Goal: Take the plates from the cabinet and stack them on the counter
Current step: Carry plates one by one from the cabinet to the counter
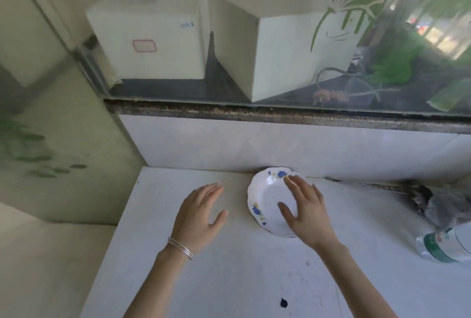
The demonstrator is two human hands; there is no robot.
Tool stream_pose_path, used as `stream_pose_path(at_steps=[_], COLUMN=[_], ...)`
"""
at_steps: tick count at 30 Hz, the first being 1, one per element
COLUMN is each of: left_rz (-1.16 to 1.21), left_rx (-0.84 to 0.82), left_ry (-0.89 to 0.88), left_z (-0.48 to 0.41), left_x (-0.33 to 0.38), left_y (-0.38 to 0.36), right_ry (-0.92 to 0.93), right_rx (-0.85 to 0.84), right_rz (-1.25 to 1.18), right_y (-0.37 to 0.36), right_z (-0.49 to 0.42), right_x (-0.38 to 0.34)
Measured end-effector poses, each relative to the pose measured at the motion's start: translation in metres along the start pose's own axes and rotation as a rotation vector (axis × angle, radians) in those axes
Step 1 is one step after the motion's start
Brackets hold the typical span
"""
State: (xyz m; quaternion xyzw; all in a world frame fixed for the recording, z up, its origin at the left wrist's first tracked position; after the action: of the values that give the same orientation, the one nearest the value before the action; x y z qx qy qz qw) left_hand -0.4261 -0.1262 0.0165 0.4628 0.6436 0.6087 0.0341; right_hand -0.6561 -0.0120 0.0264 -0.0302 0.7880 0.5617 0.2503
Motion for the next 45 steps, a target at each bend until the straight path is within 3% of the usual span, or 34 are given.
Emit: stream_pose_path(at_steps=[3, 8, 13, 22, 35, 45], left_rz=[-0.226, -0.425, -0.467, -0.519, -0.533, -0.526], left_rx=[0.065, 0.087, -0.012, -0.081, 0.050, 0.222], left_ry=[0.030, 0.232, 0.482, 0.702, 0.956, 1.136], left_z=[0.039, 0.120, 0.216, 0.397, 0.571, 0.624], left_x=[-0.007, -0.038, -0.075, -0.146, -0.213, -0.239], left_y=[0.040, 0.088, 0.119, 0.190, 0.308, 0.342], right_ry=[0.162, 0.336, 0.467, 0.687, 1.082, 1.336], right_rx=[-0.005, -0.108, -0.295, -0.444, -0.591, -0.559], right_rz=[0.075, 0.152, 0.234, 0.240, 0.140, 0.036], right_y=[-0.003, -0.034, -0.081, -0.150, -0.221, -0.256], right_z=[0.008, 0.037, 0.078, 0.168, 0.256, 0.270], right_x=[-0.049, -0.126, -0.191, -0.345, -0.576, -0.687])
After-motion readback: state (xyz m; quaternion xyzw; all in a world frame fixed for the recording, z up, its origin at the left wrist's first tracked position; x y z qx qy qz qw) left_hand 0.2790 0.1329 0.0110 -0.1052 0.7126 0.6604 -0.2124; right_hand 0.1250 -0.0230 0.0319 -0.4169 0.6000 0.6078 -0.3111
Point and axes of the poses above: each hand's wrist, its own z-axis away from the middle knuckle, its own y-axis out of the back of the hand, x = y × z, the point moved 1 cm from there along -z, towards the middle knuckle, and after that the axes turned 2 degrees about x, right-handed, at the moved point
